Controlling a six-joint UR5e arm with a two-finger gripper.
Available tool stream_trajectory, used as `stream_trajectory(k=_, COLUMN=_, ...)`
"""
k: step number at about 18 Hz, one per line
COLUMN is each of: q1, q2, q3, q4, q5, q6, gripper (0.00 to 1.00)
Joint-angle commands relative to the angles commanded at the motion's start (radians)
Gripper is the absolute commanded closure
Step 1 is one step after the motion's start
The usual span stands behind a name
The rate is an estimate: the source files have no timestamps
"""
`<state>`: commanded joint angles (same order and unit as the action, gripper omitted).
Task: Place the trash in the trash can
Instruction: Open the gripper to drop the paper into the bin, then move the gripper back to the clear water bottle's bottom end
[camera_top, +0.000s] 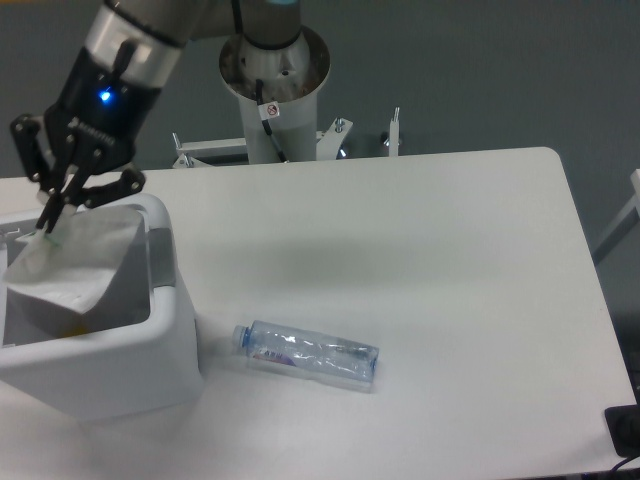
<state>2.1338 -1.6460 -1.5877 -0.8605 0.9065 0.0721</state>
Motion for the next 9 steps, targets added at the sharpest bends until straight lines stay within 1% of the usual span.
stream_trajectory(k=1, q1=0.000, q2=0.002, q3=-0.003, q4=0.002, q5=0.027, q6=-0.002, gripper=0.10)
stream_trajectory(k=2, q1=0.000, q2=0.000, q3=-0.003, q4=-0.002, q5=0.061, q6=-0.005, gripper=0.04)
stream_trajectory(k=3, q1=-0.002, q2=-0.002, q3=-0.002, q4=-0.002, q5=0.080, q6=-0.005, gripper=0.00)
stream_trajectory(k=6, q1=-0.002, q2=0.002, q3=0.000, q4=-0.005, q5=0.086, q6=-0.009, gripper=0.00)
stream_trajectory(k=8, q1=0.003, q2=0.003, q3=0.012, q4=-0.006, q5=0.087, q6=-0.027, gripper=0.00)
stream_trajectory(k=9, q1=0.026, q2=0.002, q3=0.011, q4=-0.006, q5=0.089, q6=-0.061, gripper=0.00)
